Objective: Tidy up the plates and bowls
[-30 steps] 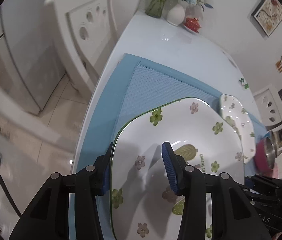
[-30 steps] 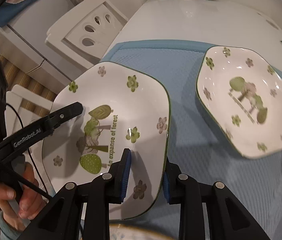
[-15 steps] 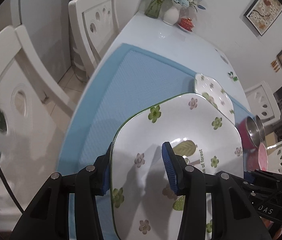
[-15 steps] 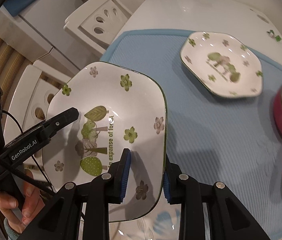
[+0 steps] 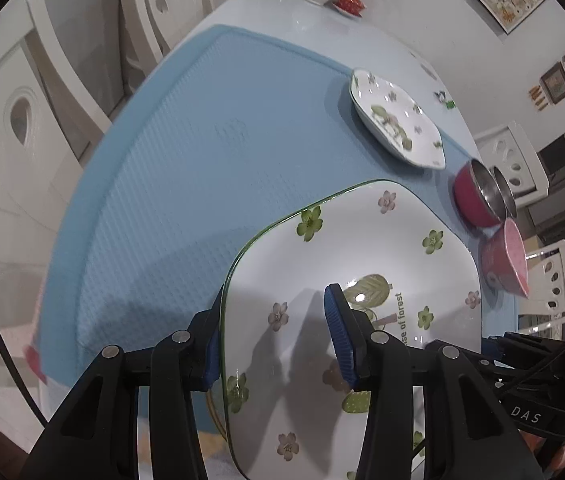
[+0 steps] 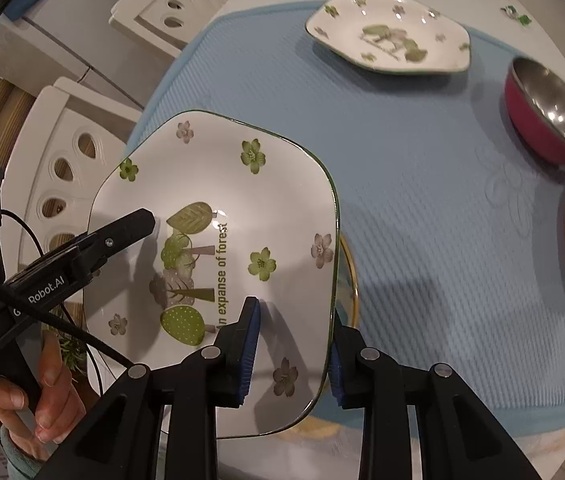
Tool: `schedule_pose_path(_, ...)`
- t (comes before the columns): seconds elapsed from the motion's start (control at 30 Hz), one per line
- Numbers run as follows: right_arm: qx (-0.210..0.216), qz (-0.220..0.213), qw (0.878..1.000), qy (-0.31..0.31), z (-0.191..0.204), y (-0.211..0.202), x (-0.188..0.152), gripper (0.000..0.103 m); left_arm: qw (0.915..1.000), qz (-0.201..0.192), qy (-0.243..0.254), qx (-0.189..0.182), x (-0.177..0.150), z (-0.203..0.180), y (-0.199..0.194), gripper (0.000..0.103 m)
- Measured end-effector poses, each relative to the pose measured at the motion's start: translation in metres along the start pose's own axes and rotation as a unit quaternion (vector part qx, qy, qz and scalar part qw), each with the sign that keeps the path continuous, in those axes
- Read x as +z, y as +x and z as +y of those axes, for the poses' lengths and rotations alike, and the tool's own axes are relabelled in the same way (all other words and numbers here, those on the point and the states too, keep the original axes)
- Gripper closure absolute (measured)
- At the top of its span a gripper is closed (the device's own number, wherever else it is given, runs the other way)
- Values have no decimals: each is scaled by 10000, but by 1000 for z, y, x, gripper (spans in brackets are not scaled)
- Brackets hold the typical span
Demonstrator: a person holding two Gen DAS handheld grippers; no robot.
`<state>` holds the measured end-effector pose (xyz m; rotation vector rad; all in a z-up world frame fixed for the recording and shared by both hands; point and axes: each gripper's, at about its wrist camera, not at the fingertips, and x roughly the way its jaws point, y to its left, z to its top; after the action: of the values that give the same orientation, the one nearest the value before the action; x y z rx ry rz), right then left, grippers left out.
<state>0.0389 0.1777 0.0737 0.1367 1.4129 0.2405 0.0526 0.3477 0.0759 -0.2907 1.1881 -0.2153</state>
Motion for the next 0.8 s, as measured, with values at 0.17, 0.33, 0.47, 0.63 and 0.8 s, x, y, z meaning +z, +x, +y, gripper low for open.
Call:
schedule_pose_path(0.17,33,176,9997,158,-9,8,-13,73,9999,99,119,-1,-10,-6,6,62)
schedule_pose_path(0.33,-101,229,9996,164,-10,14,-15,73,9997,190,175,43,-16,-9,13,62)
schedule_pose_path(0.47,-291,191,9994,59,-2,17,-15,73,9995,272,164,34,-19,-7,21,62)
schedule_pose_path(0.63,-425,138,9990,-2,12,24,-14,73,9994,329,129,22,-19,-5,25,62)
schedule_pose_path(0.8,-628,99,9979,-90,23,30,-16,73,9993,360,77,-20,-19,-2,29,62)
